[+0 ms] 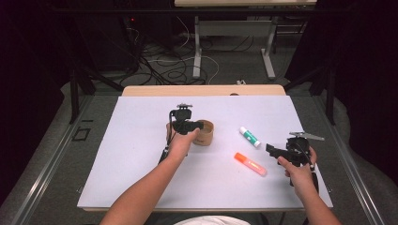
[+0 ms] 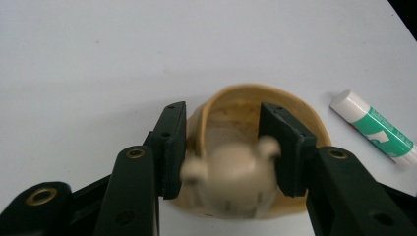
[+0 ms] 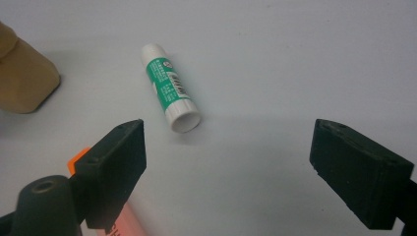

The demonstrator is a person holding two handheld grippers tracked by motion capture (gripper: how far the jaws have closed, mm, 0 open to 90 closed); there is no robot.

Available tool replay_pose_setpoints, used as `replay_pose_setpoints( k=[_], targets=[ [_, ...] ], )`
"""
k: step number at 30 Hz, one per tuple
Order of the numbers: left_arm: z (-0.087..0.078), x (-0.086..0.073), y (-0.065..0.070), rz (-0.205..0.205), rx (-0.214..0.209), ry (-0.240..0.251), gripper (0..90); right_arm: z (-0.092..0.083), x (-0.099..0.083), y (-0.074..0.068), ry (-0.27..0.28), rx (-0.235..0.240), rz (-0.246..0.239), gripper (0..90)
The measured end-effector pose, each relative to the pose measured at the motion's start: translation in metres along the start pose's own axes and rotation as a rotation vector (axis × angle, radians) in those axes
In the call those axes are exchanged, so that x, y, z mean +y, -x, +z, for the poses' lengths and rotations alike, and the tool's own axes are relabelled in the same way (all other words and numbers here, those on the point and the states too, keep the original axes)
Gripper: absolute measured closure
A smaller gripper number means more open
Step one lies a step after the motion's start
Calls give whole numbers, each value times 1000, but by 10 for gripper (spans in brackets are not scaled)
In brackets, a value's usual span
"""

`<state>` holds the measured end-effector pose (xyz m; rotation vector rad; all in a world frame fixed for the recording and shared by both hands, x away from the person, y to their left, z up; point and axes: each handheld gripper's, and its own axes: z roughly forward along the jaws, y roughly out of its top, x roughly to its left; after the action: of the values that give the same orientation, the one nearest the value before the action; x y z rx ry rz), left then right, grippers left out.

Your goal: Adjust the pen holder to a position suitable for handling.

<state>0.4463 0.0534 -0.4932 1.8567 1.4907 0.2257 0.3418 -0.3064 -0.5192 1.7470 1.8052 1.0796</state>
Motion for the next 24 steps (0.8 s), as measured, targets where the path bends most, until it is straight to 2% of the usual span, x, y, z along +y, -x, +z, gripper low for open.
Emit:
replay_pose_setpoints(
  k=[5,12,17,21,24],
  targets=[
    [-4,-4,-3,27,-38,17,522,0,0,0,-1,-1,0,134],
    [-13,-11,-5,119,-61,48,504,1,-1,0,-5,-2,2,135],
    [-18,-14,-8,121,-80,47,555,2,-1,-1,-13,-1,-5,135],
    [-21,-16,-6,133,-69,42,558,2,-1,-1,-16,0,-3,137],
    [-22,-18,-2,121,-48,36,559,2,-1,-1,-16,0,-4,138]
  ],
)
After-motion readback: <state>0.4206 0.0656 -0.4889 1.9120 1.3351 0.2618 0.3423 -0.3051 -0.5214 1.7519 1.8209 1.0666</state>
